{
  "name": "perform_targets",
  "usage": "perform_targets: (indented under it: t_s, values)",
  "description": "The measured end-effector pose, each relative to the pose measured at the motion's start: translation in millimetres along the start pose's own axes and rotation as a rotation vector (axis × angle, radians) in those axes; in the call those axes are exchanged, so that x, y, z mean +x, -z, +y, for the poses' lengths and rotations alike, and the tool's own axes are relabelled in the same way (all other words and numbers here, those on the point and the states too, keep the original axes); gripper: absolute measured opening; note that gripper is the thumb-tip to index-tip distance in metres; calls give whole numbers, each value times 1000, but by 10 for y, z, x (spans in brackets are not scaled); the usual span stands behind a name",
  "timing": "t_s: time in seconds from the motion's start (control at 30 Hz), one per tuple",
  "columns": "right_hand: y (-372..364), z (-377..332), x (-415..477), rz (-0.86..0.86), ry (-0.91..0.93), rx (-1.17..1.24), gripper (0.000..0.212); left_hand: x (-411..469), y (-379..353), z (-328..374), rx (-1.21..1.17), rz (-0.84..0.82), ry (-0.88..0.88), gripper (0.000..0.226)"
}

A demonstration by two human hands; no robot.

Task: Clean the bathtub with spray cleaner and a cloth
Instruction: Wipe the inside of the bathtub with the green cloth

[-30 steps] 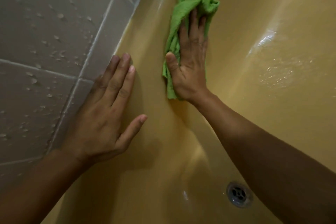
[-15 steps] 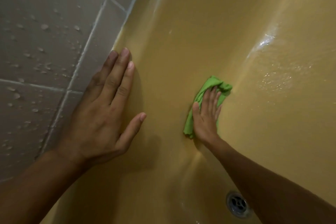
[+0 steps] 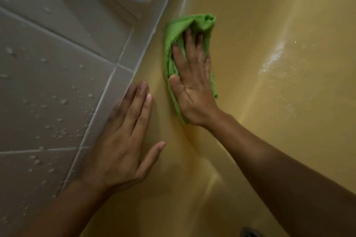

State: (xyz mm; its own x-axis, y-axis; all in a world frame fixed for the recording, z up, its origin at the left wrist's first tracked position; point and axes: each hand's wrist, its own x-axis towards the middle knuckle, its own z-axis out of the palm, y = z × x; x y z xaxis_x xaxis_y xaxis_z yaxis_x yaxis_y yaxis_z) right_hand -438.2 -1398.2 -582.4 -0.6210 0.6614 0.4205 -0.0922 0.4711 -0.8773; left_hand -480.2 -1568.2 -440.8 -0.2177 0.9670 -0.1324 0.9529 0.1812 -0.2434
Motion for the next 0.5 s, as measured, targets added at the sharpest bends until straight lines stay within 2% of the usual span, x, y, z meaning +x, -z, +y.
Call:
perform_targets:
  t_s: [0.17,0.23,0.3,0.4,0.5]
  values:
    - [201,384,492,107,-42,-24,62,167,12,-11,18,11,-6,88]
    - [223,582,555,141,-128,-32,63,219,11,-9,29,-1,-5,89]
    - [235,830,536,151,-287,-1,63,261,16,-9,36,-14,7,89]
    - [249,1284,315,91,-545,21,67,349,23,-2,33,6,-6,88]
    - [282,1692,-109,-88,-697,-72,67,464,29,6,31,26,-20,87]
